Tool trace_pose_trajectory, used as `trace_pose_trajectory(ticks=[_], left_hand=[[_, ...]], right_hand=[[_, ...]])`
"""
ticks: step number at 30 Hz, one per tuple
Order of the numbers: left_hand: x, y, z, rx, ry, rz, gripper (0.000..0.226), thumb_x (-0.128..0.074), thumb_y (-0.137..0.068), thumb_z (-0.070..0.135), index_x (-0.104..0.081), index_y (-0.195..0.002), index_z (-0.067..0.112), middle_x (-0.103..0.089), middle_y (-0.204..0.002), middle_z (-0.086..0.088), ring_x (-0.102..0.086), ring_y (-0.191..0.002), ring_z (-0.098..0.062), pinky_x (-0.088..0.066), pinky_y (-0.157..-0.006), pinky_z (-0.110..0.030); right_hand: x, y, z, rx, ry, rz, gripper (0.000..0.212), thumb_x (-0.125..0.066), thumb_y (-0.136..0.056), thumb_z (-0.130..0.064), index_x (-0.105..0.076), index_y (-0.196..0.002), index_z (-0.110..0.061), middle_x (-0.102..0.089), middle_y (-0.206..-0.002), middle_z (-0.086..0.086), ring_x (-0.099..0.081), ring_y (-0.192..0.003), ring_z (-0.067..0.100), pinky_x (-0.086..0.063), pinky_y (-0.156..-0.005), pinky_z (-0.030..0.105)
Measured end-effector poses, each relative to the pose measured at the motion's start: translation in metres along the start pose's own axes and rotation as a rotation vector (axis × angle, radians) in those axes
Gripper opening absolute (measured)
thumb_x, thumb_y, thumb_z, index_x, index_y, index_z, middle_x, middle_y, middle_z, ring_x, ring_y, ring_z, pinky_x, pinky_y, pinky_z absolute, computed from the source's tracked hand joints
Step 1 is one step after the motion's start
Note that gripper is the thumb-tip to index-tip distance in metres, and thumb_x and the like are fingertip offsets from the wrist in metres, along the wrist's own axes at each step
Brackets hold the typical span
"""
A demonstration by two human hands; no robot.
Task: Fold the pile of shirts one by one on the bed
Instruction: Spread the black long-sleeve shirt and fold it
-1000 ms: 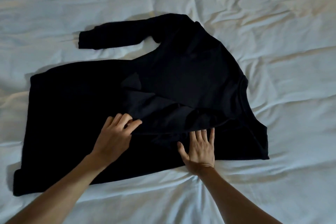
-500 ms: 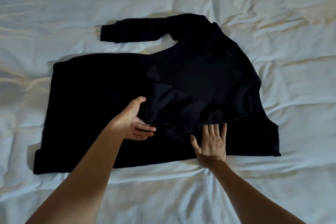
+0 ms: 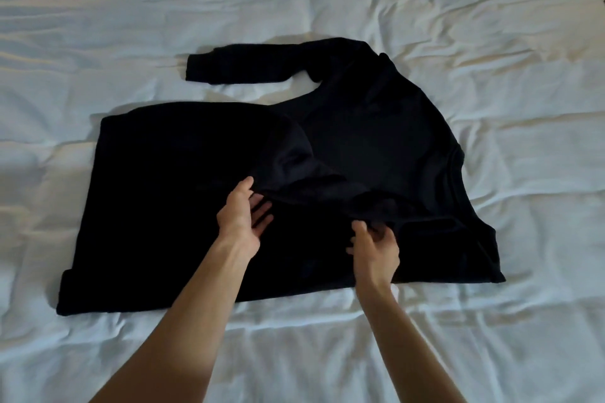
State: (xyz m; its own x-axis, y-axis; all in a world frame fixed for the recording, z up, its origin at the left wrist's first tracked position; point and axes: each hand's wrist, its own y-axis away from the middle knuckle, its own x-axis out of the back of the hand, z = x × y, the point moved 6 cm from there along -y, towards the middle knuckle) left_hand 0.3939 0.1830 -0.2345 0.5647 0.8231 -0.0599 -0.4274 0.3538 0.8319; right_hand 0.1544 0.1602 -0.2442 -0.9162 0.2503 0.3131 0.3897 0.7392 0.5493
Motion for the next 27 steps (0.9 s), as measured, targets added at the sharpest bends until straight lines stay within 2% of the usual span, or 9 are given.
trace_pose_trajectory(ticks=[2,4,8,10,14,19,21,24,27], left_hand=[[-0.012,-0.001,-0.004,0.195,0.124,-0.136,0.060,-0.067,-0.081,0.059,-0.059,-0.110,0.007,-0.067,-0.109,-0.013,-0.066,-0.102,-0.032,-0.051,-0.098,-0.048],[-0.021,-0.001,-0.002,0.302,0.124,-0.185,0.072,-0.071,-0.075,0.066,-0.059,-0.106,0.002,-0.069,-0.108,-0.018,-0.065,-0.102,-0.036,-0.049,-0.100,-0.052],[-0.035,-0.004,0.021,0.232,0.060,-0.199,0.042,-0.073,-0.085,0.046,-0.068,-0.109,0.012,-0.073,-0.111,-0.011,-0.068,-0.098,-0.029,-0.055,-0.078,-0.046],[-0.037,-0.010,0.036,0.107,0.156,-0.213,0.025,-0.064,-0.095,0.033,-0.067,-0.112,0.016,-0.070,-0.121,-0.006,-0.067,-0.100,-0.023,-0.053,-0.087,-0.043],[-0.020,0.020,0.050,-0.108,0.532,-0.286,0.033,-0.057,-0.101,0.022,-0.057,-0.133,0.027,-0.068,-0.116,0.001,-0.066,-0.104,-0.015,-0.048,-0.100,-0.036],[0.040,0.022,0.004,0.000,0.740,-0.184,0.005,-0.066,-0.091,0.020,-0.061,-0.092,0.017,-0.061,-0.124,-0.005,-0.062,-0.111,-0.021,-0.044,-0.108,-0.041],[0.059,0.012,-0.007,0.060,0.812,-0.138,0.020,-0.072,-0.084,0.025,-0.056,-0.086,0.015,-0.067,-0.120,-0.006,-0.068,-0.107,-0.024,-0.047,-0.106,-0.044],[0.077,-0.002,0.002,0.046,0.772,-0.079,0.042,-0.076,-0.083,0.028,-0.060,-0.118,0.010,-0.069,-0.123,-0.005,-0.069,-0.109,-0.023,-0.050,-0.103,-0.043],[0.078,-0.011,0.024,0.039,0.570,-0.095,0.037,-0.072,-0.089,0.025,-0.065,-0.122,0.011,-0.071,-0.119,-0.006,-0.070,-0.108,-0.023,-0.053,-0.100,-0.041]], right_hand=[[-0.018,-0.002,0.002,-0.401,-0.353,-0.097,0.034,-0.074,-0.085,-0.029,-0.063,-0.105,-0.004,-0.070,-0.095,0.012,-0.071,-0.084,0.022,-0.059,-0.074,0.035],[-0.029,-0.007,-0.008,-0.550,-0.445,-0.225,0.039,-0.074,-0.085,-0.035,-0.060,-0.106,-0.005,-0.070,-0.099,0.018,-0.072,-0.087,0.026,-0.058,-0.068,0.035],[-0.035,-0.019,-0.023,-0.546,-0.442,-0.313,0.025,-0.059,-0.098,-0.025,-0.057,-0.116,-0.008,-0.065,-0.101,0.019,-0.067,-0.086,0.030,-0.054,-0.067,0.038],[-0.034,-0.023,-0.025,-0.526,-0.518,-0.306,0.022,-0.052,-0.102,-0.018,-0.055,-0.120,-0.005,-0.061,-0.107,0.019,-0.063,-0.088,0.030,-0.053,-0.073,0.039],[-0.020,-0.008,-0.027,-0.451,-0.710,-0.365,0.018,-0.046,-0.104,-0.016,-0.056,-0.111,-0.002,-0.061,-0.116,0.018,-0.063,-0.097,0.028,-0.053,-0.075,0.040],[-0.007,0.017,0.001,-0.467,-0.735,-0.392,0.025,-0.042,-0.105,-0.016,-0.060,-0.117,-0.002,-0.067,-0.116,0.015,-0.065,-0.107,0.027,-0.050,-0.095,0.041],[-0.010,0.023,0.014,-0.504,-0.690,-0.392,0.026,-0.044,-0.104,-0.015,-0.058,-0.121,-0.002,-0.066,-0.119,0.018,-0.064,-0.108,0.029,-0.048,-0.099,0.043],[-0.015,0.023,0.024,-0.536,-0.652,-0.381,0.031,-0.045,-0.104,-0.016,-0.053,-0.131,-0.002,-0.063,-0.125,0.019,-0.064,-0.109,0.030,-0.048,-0.097,0.043],[-0.017,0.018,0.024,-0.524,-0.641,-0.367,0.034,-0.042,-0.105,-0.015,-0.049,-0.136,-0.001,-0.060,-0.129,0.020,-0.062,-0.108,0.031,-0.048,-0.098,0.044]])
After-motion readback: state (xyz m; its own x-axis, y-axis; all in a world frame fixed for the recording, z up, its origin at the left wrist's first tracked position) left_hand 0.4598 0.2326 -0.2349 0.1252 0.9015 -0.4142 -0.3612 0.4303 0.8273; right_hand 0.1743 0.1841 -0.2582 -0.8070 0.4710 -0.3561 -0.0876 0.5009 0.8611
